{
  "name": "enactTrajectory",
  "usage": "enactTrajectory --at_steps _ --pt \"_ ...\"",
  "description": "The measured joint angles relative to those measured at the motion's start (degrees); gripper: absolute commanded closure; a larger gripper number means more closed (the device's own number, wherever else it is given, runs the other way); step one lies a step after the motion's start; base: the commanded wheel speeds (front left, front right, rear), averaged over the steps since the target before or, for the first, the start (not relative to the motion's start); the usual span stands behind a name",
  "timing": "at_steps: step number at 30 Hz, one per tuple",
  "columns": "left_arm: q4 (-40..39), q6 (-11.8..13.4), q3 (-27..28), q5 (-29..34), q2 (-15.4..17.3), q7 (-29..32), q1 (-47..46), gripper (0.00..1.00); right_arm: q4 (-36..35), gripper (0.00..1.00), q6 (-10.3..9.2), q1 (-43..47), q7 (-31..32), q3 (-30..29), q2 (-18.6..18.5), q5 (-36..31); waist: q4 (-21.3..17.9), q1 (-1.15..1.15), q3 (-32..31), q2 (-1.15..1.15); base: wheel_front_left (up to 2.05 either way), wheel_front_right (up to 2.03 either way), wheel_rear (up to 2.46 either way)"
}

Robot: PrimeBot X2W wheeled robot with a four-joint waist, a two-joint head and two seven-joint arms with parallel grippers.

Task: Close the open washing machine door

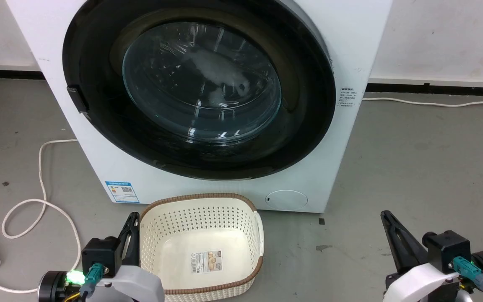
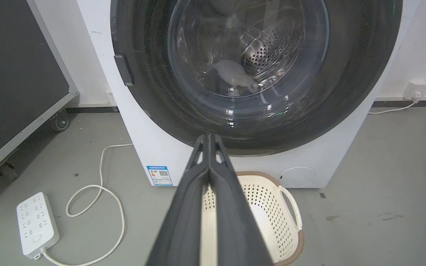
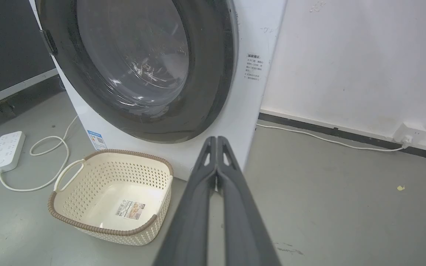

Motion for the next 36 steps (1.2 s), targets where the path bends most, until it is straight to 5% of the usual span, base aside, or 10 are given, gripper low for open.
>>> enactTrajectory --at_steps 36 --pt "0.0 0.0 0.0 0.0 0.0 0.0 0.0 1.0 0.0 1.0 0.0 0.0 0.0 0.0 0.0 0.0 0.0 0.0 0.0 0.0 0.0 0.0 0.0"
